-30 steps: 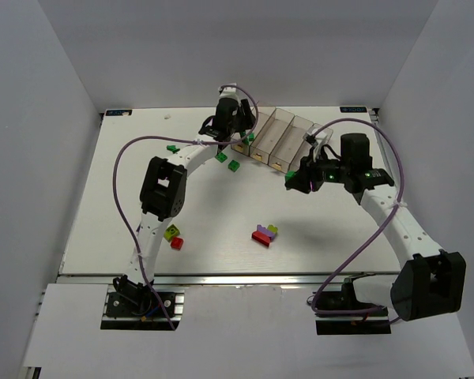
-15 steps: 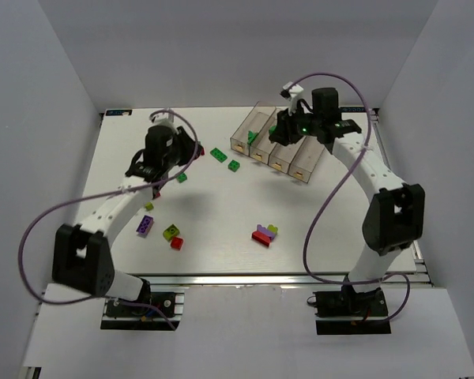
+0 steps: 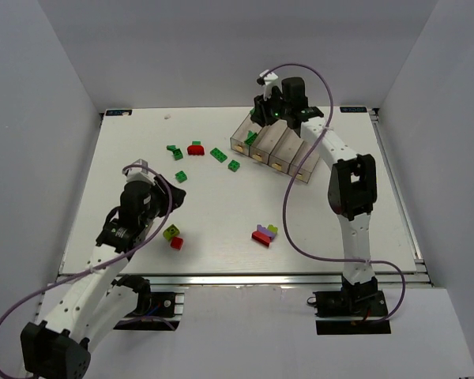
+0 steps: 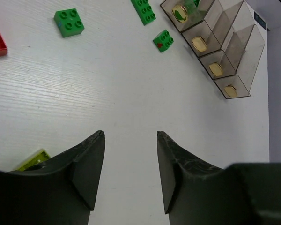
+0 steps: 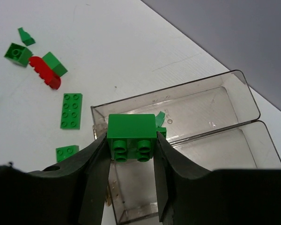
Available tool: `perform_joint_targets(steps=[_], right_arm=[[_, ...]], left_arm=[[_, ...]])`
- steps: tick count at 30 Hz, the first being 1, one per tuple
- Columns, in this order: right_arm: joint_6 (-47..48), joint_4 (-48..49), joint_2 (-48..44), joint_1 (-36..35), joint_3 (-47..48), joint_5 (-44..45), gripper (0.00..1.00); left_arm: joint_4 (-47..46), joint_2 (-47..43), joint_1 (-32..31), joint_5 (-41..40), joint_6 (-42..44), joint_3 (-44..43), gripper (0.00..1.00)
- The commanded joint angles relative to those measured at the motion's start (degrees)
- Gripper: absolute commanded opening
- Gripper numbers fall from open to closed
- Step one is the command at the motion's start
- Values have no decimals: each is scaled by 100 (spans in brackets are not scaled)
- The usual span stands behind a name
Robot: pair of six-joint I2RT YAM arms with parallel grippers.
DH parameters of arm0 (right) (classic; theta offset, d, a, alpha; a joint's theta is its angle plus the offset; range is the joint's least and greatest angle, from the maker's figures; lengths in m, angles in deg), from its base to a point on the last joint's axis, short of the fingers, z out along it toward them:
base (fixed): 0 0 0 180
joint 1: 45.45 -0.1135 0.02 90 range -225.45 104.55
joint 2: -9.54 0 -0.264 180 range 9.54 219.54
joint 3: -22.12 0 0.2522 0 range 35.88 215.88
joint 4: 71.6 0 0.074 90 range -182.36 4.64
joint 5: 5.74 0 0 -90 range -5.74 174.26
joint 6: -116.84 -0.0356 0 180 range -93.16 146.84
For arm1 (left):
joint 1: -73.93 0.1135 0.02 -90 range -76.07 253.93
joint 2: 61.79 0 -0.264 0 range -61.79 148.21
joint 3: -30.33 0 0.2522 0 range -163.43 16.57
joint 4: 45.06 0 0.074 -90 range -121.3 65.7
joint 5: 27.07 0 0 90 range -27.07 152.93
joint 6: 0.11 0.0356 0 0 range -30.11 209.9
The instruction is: Sort the legos into containers by color
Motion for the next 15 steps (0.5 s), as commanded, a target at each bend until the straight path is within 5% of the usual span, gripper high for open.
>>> perform_joint_targets(steps=[1, 15], right_arm=[[9, 428, 206, -52, 462, 244, 0], [61, 999, 909, -245, 664, 517, 5]], left_arm=[[483, -458, 0, -443, -209, 46, 59], [863, -627, 0, -576, -218, -103, 63]])
